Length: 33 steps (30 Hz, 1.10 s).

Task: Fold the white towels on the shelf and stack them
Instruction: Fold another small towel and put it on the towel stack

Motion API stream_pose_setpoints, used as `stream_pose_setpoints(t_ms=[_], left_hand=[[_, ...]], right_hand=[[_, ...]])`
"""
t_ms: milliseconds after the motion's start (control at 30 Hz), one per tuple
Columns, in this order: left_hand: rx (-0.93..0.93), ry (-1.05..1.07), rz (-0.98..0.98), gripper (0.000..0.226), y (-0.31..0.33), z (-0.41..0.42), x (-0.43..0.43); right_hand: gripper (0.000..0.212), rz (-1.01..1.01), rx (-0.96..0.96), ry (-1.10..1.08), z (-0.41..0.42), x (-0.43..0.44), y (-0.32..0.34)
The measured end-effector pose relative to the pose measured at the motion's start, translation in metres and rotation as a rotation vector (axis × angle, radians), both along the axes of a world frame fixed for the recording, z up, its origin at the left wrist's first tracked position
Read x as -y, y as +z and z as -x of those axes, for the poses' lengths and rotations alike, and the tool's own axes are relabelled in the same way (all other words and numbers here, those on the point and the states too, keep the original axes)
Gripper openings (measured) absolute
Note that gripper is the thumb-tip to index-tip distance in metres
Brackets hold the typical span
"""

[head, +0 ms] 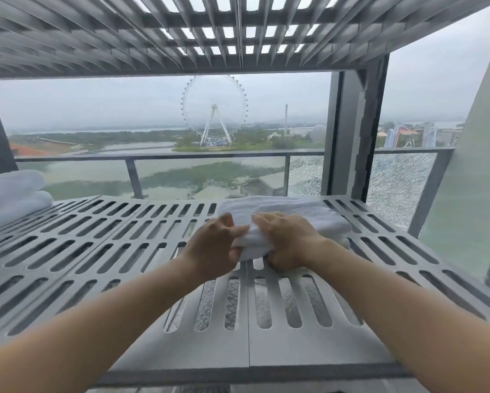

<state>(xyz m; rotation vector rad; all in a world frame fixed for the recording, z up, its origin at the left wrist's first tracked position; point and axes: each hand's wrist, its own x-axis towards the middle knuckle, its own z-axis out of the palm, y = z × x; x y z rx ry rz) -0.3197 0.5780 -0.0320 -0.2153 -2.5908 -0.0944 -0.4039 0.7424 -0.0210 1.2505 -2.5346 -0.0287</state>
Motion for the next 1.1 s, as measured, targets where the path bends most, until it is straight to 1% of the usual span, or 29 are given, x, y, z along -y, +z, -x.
stream_pose_setpoints(t_ms=[67,100,133,200,267,333,367,467,533,567,633,700,733,767,833,900,933,1000,1033,1100], left_hand=[[0.045,-0.117,0.006,0.053,0.007,-0.004,0.009],[0.091,-0.197,0.034,0.058,0.011,-0.005,0.017],[0.137,-0.257,0.099,0.063,0.015,-0.005,0.026],[0.194,-0.261,0.247,0.073,0.022,0.001,0.045],[0.205,-0.188,0.366,0.079,0.023,0.01,0.052],[0.178,-0.138,0.458,0.078,0.02,0.02,0.047],[0.169,-0.132,0.469,0.076,0.018,0.024,0.043],[0.191,-0.111,0.394,0.072,0.016,0.024,0.03],[0.117,-0.092,0.385,0.068,0.017,0.017,0.019],[0.068,-0.085,0.376,0.063,0.017,0.013,0.012],[0.039,-0.087,0.331,0.053,0.017,0.004,-0.001],[0.072,-0.093,0.326,0.051,0.017,-0.003,-0.012],[0.085,-0.087,0.336,0.05,0.018,-0.005,-0.016],[0.092,-0.077,0.339,0.049,0.019,-0.006,-0.02],[0.092,-0.059,0.318,0.043,0.02,-0.005,-0.028],[0.07,-0.055,0.288,0.041,0.018,-0.003,-0.039],[0.046,-0.051,0.259,0.042,0.015,-0.002,-0.045],[0.001,-0.062,0.133,0.049,0.01,0.001,-0.05],[-0.002,-0.105,0.052,0.054,0.008,0.002,-0.049],[0.033,-0.27,-0.056,0.062,0.005,0.004,-0.038]], right_hand=[[0.053,-0.001,-0.003,-0.007,0.003,0.006,0.004],[0.046,0.002,0.016,0.004,0.006,0.006,0.004],[0.043,0.007,0.046,0.031,0.011,0.004,0.004],[0.05,0.022,0.101,0.117,0.018,-0.007,0.005],[0.057,0.061,0.109,0.215,0.023,-0.018,0.005],[0.058,0.046,0.081,0.241,0.026,-0.029,0.006],[0.061,0.031,0.077,0.22,0.027,-0.034,0.007],[0.069,0.073,0.173,0.068,0.024,-0.047,0.015],[0.069,0.088,0.237,-0.021,0.017,-0.051,0.025],[0.07,0.067,0.269,-0.044,0.012,-0.052,0.031],[0.072,-0.075,0.309,-0.086,0.001,-0.055,0.041],[0.068,-0.221,0.225,-0.12,-0.009,-0.061,0.052],[0.065,-0.246,0.187,-0.152,-0.015,-0.063,0.058],[0.063,-0.234,0.177,-0.182,-0.021,-0.064,0.061],[0.057,-0.163,0.242,-0.193,-0.036,-0.06,0.063],[0.045,-0.146,0.298,-0.119,-0.048,-0.051,0.057],[0.046,-0.146,0.279,-0.08,-0.05,-0.047,0.051],[0.058,-0.169,0.152,-0.063,-0.047,-0.043,0.037],[0.062,-0.169,0.089,-0.07,-0.041,-0.043,0.03],[0.059,-0.104,0.067,-0.035,-0.026,-0.05,0.019]])
